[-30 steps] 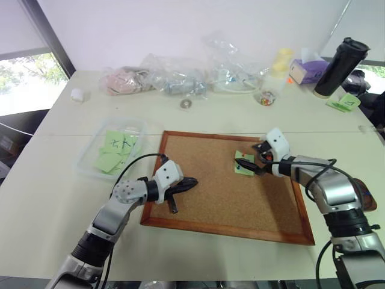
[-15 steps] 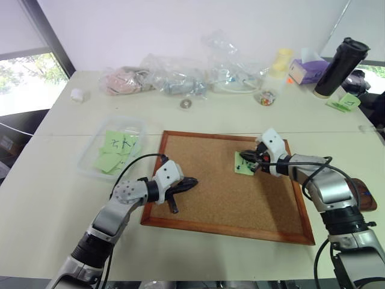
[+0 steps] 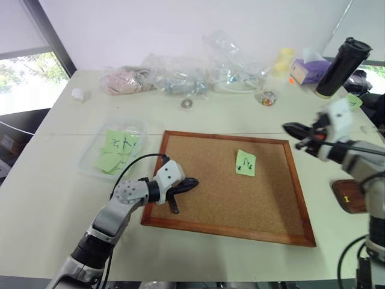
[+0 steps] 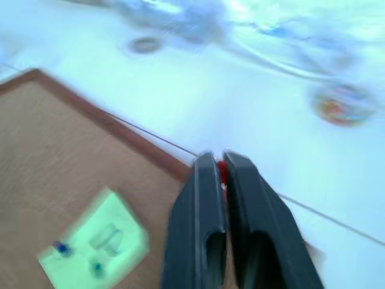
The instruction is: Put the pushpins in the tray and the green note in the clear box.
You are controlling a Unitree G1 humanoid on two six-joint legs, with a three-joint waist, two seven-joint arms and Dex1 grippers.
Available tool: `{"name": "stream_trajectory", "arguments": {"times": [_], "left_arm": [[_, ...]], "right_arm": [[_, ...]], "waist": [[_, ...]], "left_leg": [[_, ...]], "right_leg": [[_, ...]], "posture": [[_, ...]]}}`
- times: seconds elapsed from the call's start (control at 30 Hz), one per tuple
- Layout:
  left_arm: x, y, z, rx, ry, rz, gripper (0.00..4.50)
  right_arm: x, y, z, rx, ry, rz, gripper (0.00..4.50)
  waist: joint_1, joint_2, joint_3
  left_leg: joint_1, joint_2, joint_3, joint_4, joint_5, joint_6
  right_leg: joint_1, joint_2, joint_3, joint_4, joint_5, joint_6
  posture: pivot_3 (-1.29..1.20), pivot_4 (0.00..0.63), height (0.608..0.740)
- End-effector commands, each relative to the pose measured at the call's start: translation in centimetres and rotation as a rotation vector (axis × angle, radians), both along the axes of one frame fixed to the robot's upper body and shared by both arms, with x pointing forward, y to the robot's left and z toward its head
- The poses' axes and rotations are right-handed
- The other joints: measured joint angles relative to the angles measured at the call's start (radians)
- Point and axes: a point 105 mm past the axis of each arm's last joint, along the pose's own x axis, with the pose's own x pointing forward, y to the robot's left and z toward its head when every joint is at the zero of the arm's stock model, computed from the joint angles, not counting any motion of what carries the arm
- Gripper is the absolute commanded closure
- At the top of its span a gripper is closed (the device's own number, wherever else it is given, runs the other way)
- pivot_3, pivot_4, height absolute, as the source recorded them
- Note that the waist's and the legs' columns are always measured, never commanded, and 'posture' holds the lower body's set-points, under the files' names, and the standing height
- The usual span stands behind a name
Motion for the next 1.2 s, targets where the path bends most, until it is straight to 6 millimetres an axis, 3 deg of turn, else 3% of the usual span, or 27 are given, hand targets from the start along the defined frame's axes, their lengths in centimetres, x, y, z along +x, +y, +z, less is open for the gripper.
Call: {"name": "stream_trajectory", "arguments": {"times": [0.03,0.13,0.3,0.47,0.73,0.9,1.0,1.17,1.2], "left_arm": [[-0.5,-0.1,-0.9,0.022,0.031,-0.003,4.50],[-0.7,-0.7,-0.9,0.013,0.034,-0.018,4.50],[-1.1,-1.4,-0.8,0.004,0.032,-0.031,4.50],[-1.2,-1.7,-0.9,-0.006,0.039,-0.031,4.50],[-1.1,-1.6,-0.8,-0.007,0.031,-0.022,4.50],[-1.1,-1.6,-0.8,-0.006,0.031,-0.020,4.50],[-1.1,-1.6,-0.8,-0.004,0.032,-0.019,4.50],[-1.2,-1.5,-0.9,-0.004,0.037,-0.015,4.50],[-1.2,-1.5,-0.9,-0.005,0.038,-0.014,4.50]], "right_arm": [[-1.9,-3.2,1.0,0.005,-0.027,-0.117,4.44],[-4.7,-7.7,-0.6,0.006,0.028,-0.285,4.44],[-7.9,-10.1,-2.9,0.020,0.114,-0.363,4.44],[-9.0,-11.4,-5.2,0.031,0.179,-0.414,4.44],[-9.3,-11.2,-9.2,0.058,0.277,-0.421,4.44],[-9.1,-11.0,-9.8,0.082,0.276,-0.423,4.44],[-9.0,-11.2,-9.7,0.078,0.269,-0.427,3.48],[-9.3,-12.0,-9.1,0.091,0.251,-0.447,0.89],[-9.3,-12.0,-8.9,0.096,0.245,-0.447,0.89]], "waist": [[-0.001,0.001,0.000],[0.003,0.002,-0.001],[-0.001,0.004,-0.003],[-0.001,0.005,-0.003],[0.001,0.006,-0.003],[0.000,0.007,-0.004],[0.000,0.007,-0.004],[0.000,0.007,-0.004],[0.000,0.007,-0.004]], "left_leg": [[0.000,0.000,0.000,0.000,0.000,0.000],[0.000,0.000,0.000,0.000,0.000,0.000],[0.001,0.000,0.001,0.000,0.000,0.001],[0.003,0.000,0.002,0.000,0.000,0.001],[0.002,0.000,0.002,0.000,0.000,0.001],[0.002,0.000,0.002,0.000,0.000,0.001],[0.002,0.000,0.002,0.000,0.000,0.001],[0.002,0.000,0.002,0.000,0.000,0.001],[0.002,0.000,0.002,0.000,0.000,0.001]], "right_leg": [[0.000,0.000,0.000,0.000,0.000,0.000],[0.000,0.000,0.000,0.000,0.000,0.000],[0.001,0.000,0.001,0.000,0.000,0.000],[0.003,0.000,0.002,0.000,0.000,0.000],[0.003,0.000,0.002,0.000,0.000,0.000],[0.003,0.000,0.002,0.000,0.000,0.000],[0.003,0.000,0.002,0.000,0.000,0.000],[0.003,0.000,0.002,0.000,0.000,0.000],[0.003,0.000,0.002,0.000,0.000,0.000]], "posture": [[0.00,0.150,0.740],[0.00,0.150,0.740],[0.00,0.150,0.740],[0.00,0.150,0.740],[0.00,0.150,0.740],[0.00,0.150,0.740],[0.00,0.150,0.740],[0.00,0.150,0.740],[0.00,0.150,0.740]]}}
